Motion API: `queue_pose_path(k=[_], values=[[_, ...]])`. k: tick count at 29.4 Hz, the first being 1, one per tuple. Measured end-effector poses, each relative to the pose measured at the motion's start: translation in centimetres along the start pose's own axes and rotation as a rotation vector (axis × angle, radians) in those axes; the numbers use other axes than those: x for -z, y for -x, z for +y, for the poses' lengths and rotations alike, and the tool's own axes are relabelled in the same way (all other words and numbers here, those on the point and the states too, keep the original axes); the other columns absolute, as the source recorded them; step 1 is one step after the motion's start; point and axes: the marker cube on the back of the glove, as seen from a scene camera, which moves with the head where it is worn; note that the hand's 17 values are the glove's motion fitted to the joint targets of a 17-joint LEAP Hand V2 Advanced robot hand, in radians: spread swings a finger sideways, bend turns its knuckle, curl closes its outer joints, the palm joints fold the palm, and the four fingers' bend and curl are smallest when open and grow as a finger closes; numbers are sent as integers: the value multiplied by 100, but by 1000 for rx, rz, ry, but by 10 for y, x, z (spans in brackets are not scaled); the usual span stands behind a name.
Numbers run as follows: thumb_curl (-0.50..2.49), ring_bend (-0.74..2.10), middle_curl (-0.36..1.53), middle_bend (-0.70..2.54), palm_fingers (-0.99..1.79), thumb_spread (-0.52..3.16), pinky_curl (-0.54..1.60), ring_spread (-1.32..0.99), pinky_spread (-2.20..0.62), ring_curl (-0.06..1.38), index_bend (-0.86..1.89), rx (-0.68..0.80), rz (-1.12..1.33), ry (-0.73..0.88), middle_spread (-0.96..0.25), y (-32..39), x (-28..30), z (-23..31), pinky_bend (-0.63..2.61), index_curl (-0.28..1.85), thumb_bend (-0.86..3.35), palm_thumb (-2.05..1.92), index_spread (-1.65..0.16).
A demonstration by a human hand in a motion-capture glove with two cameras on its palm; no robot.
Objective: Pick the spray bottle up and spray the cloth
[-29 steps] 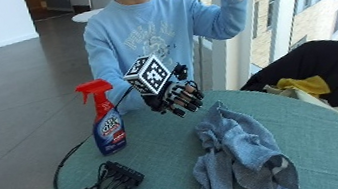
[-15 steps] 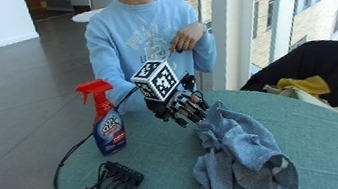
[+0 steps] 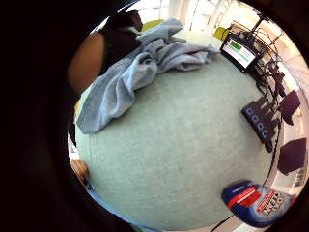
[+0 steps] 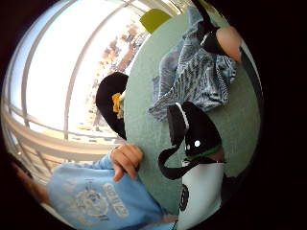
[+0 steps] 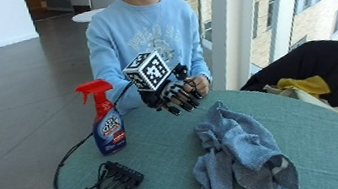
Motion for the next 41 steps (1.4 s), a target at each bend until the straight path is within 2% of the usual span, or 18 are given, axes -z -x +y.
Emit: queue_pose_path(k=[7,15,20,24,28,33,37,41], values=[[28,19,33,31,67,113,19,1,24,24,29,-35,-74,-156,-8,12,39,76,15,36,17,61,-32],[28,19,35,28,66,113,20,2,24,26,27,-144,-132,-315,-8,-16,70,143,15,38,10,61,-33],[29,19,35,27,67,113,20,3,24,26,26,-315,-148,-351,-8,-40,88,182,15,38,8,63,-33],[29,23,37,28,61,113,23,3,24,28,13,-448,-163,-476,-7,-65,94,187,19,36,5,62,-34],[29,25,37,28,59,113,24,3,23,29,10,-393,-197,-411,-6,-90,93,196,20,32,2,63,-35],[29,27,38,27,55,113,27,4,23,30,8,-577,-224,-601,-5,-112,86,178,24,29,0,63,-36],[30,27,38,27,51,112,29,4,23,31,9,-596,-272,-676,-4,-122,85,169,27,27,-1,65,-36],[30,27,38,27,49,112,31,4,23,31,8,-599,-356,-672,-3,-133,72,162,30,25,-1,66,-36]])
